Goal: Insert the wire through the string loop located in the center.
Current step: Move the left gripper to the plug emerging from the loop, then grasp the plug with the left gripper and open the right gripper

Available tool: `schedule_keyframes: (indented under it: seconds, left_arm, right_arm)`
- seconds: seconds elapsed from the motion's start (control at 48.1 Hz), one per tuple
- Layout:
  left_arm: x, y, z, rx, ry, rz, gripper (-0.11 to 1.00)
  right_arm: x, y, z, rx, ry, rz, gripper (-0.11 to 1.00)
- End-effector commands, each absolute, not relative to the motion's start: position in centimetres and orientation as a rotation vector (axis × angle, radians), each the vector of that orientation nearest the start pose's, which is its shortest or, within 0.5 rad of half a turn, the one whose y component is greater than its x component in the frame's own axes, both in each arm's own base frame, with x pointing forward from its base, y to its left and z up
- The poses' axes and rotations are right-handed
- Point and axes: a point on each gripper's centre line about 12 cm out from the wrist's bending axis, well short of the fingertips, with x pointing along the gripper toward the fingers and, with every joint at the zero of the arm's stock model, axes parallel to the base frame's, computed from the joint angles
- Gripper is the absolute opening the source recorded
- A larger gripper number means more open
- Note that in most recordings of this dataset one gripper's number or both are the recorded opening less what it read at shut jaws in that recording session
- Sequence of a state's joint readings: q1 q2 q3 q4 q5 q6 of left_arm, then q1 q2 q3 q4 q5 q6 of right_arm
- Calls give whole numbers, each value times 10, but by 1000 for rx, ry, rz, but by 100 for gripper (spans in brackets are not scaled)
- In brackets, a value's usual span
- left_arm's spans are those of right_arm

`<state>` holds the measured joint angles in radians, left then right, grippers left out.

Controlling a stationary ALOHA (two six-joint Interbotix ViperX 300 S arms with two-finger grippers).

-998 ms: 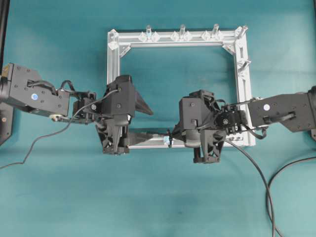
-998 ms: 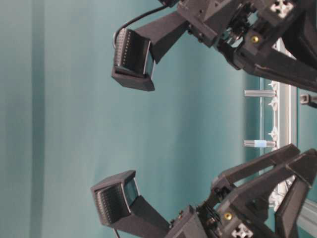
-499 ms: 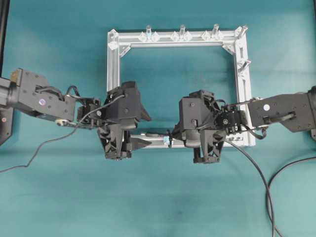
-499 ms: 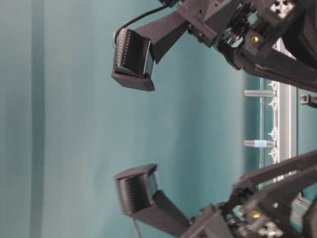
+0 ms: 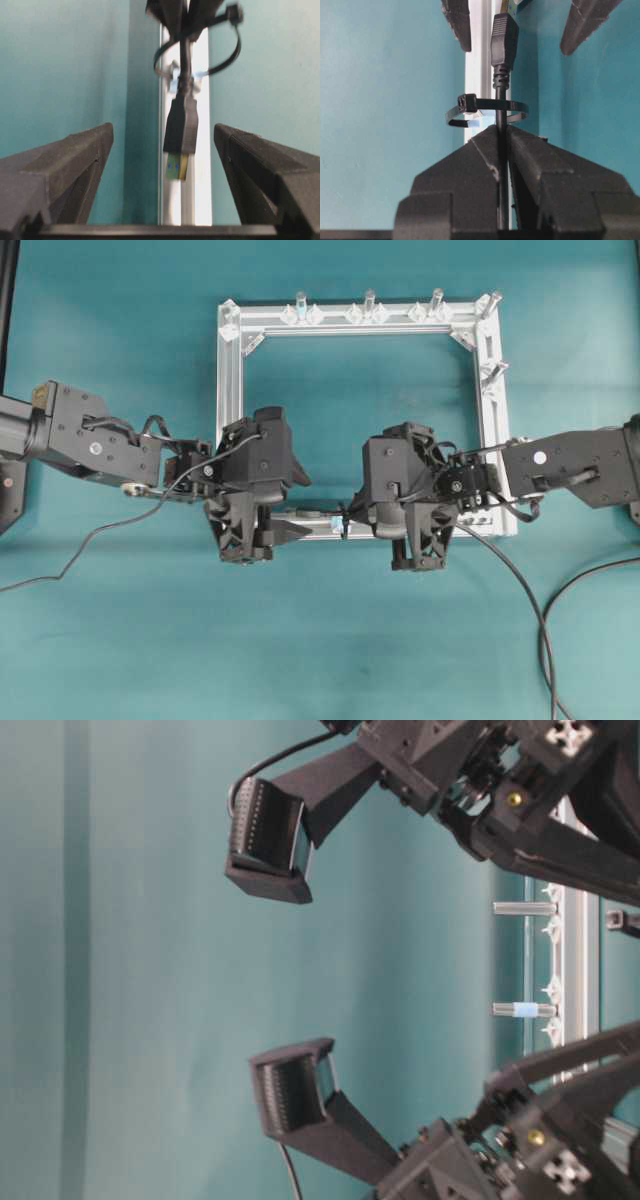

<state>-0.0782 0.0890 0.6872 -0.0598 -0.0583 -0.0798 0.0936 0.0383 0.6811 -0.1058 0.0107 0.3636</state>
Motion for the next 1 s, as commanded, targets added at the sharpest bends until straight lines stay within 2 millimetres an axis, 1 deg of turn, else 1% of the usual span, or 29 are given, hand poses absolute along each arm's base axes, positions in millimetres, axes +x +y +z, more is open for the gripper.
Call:
schedule_keyframes:
  seconds: [0.0, 0.062, 0.229, 0.312, 0.395, 0.54, 0.561, 0.977]
  left_arm:
    - [399, -28, 147, -104, 670, -20, 85]
    - [400, -28, 147, -104, 669, -20, 85]
    - [400, -28, 140, -103, 687, -19, 83]
    - [398, -28, 138, -102, 693, -18, 79]
    - [398, -28, 138, -105, 696, -17, 63]
    - [396, -28, 139, -107, 698, -16, 22]
    - [396, -28, 140, -105, 696, -17, 18]
    - [397, -28, 140, -103, 695, -19, 17]
  right_arm:
    - [388, 36, 159, 213, 698, 1, 8]
    - [388, 36, 159, 213, 698, 1, 8]
    - [388, 36, 159, 213, 698, 1, 8]
    - [388, 36, 160, 213, 697, 1, 8]
    - [388, 36, 159, 213, 698, 1, 8]
    - [388, 36, 159, 213, 700, 0, 8]
    - [387, 36, 159, 213, 701, 0, 8]
    - [387, 36, 158, 213, 706, -1, 8]
